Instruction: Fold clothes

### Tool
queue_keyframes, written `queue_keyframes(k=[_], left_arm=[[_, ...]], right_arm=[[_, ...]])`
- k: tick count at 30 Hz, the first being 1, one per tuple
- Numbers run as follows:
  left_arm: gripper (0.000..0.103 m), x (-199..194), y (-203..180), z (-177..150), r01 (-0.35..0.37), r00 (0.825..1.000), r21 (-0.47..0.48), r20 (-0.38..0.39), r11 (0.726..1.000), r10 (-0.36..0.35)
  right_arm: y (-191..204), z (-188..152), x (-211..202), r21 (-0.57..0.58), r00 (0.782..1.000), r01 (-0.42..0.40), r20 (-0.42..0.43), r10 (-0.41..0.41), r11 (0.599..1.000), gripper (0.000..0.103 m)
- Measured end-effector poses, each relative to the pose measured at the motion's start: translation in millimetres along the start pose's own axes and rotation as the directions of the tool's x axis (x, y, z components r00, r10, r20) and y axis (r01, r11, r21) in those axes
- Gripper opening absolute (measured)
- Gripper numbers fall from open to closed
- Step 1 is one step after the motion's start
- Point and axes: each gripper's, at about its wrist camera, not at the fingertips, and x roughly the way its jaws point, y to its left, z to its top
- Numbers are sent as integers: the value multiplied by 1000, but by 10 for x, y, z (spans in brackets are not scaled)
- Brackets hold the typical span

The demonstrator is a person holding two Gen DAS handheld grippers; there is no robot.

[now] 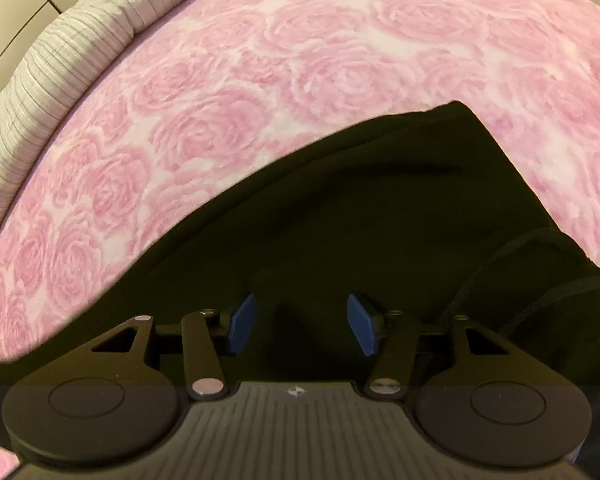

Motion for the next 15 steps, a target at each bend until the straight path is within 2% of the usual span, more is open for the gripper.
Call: queue_keyframes(k=[1, 2, 3, 4, 7, 11, 15], left_arm=[[17, -43, -101, 109, -50, 998, 48, 46, 998, 47], [37, -39, -172, 208, -97, 993, 97, 79, 991, 90], [40, 3, -198, 270, -130, 989, 124, 89, 984, 120], [38, 55, -179, 291, -154, 987, 125, 75, 980, 146], [38, 146, 8, 79, -121, 991, 121, -38, 985, 127], [39, 10, 507, -559, -127, 977, 65, -165, 990, 136], [45, -287, 1053, -1168, -203, 961, 32, -188, 979, 205]], right_arm=[[7, -13, -5, -1, 1000, 1, -3, -1, 1000, 56], [17, -26, -17, 1, 1000, -5, -4, 5, 1000, 56], [26, -40, -29, 3, 1000, -11, -6, 11, 1000, 57], [40, -55, -44, 3, 1000, -16, -7, 16, 1000, 57], [77, -108, -121, -8, 999, -37, -7, 37, 999, 57], [68, -224, -235, -28, 998, -56, -17, 56, 998, 59], [-25, -392, -296, -24, 998, -44, -42, 43, 999, 60]])
